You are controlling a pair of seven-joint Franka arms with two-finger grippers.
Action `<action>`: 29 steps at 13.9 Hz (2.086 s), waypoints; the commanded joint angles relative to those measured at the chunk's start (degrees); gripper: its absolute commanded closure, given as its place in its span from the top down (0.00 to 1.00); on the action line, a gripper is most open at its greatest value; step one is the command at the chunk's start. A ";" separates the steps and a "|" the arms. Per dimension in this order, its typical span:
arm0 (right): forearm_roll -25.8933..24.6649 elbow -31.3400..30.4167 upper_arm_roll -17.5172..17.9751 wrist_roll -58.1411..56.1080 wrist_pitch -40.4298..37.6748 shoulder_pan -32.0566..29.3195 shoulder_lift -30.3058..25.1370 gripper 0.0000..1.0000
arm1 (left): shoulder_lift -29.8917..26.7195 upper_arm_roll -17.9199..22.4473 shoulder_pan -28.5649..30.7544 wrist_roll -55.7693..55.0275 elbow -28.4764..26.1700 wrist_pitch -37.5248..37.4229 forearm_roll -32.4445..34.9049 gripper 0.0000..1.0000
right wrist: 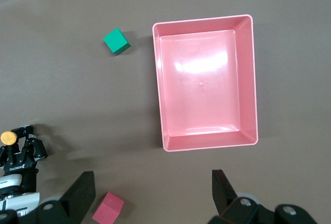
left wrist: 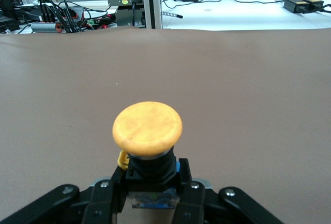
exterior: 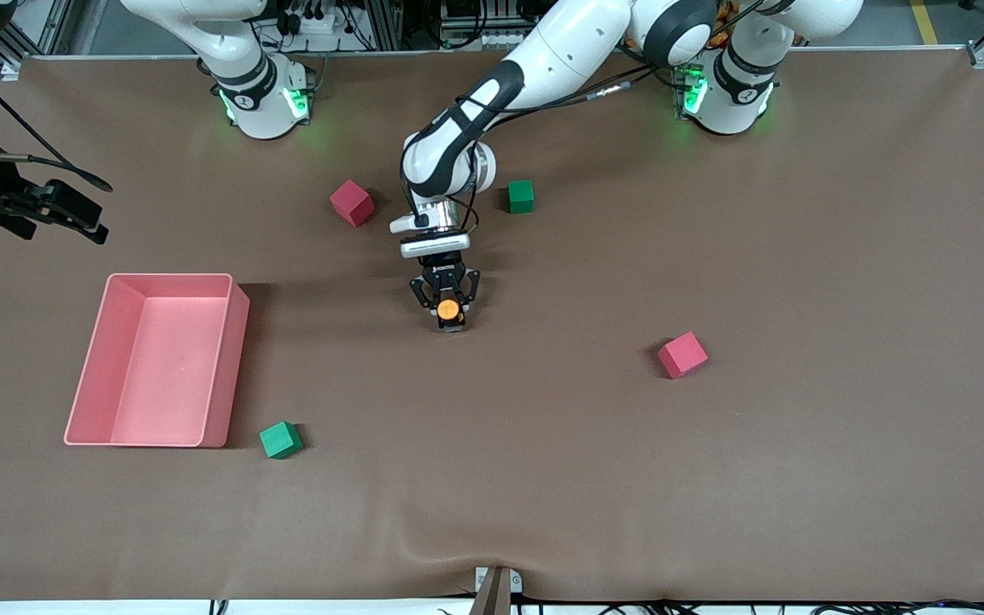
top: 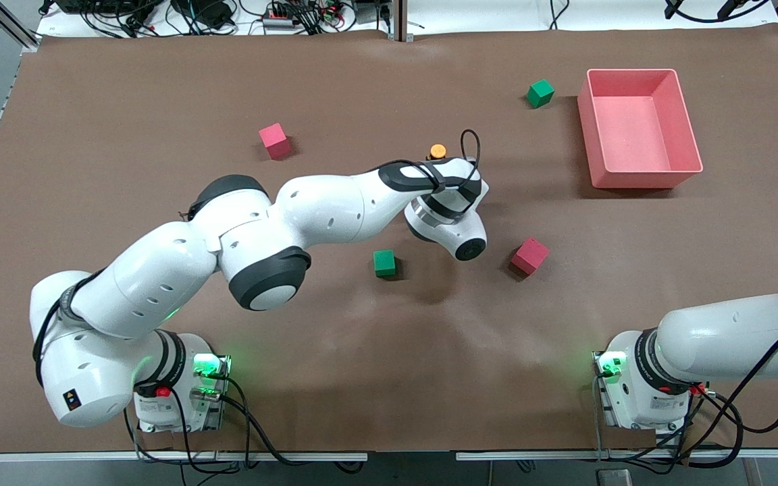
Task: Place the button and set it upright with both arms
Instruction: 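Lower the button upright onto the table with the left gripper, then open the left gripper and lift it off the button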
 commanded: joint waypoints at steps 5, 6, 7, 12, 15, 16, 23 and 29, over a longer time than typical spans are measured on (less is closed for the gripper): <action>-0.22 1.42 -0.57 -0.83 -0.28 0.59 0.59 1.00 | 1.89 0.86 -1.04 -2.41 0.77 -0.65 1.49 0.00; -0.21 1.42 -0.57 -0.83 -0.37 0.59 0.59 1.00 | 1.89 0.77 -1.22 -2.41 0.77 -0.65 1.49 0.00; -0.21 1.42 -0.57 -0.83 -0.54 0.50 0.59 1.00 | 1.72 0.77 -1.22 -2.41 0.77 -0.65 1.49 0.17; -0.13 1.33 -0.57 -0.83 -0.72 0.41 0.59 1.00 | 0.14 0.24 -1.31 -2.15 0.77 -0.65 -0.96 1.00; -0.13 1.33 -0.57 -0.83 -0.72 0.59 0.59 1.00 | -4.42 -1.16 -2.18 -1.45 0.95 -0.74 -9.37 1.00; -0.13 1.33 -0.57 -0.83 -0.81 0.59 0.59 1.00 | -6.44 -1.95 -2.27 -0.92 0.95 -0.83 -12.45 1.00; -0.13 1.33 -0.57 -0.91 -0.81 0.59 0.59 1.00 | -23.22 -4.24 -1.49 16.45 0.86 -9.25 -37.77 1.00; -2.68 1.33 -0.48 -1.35 -0.72 0.68 0.59 1.00 | -36.41 -4.15 10.36 37.72 0.69 -16.89 -55.79 1.00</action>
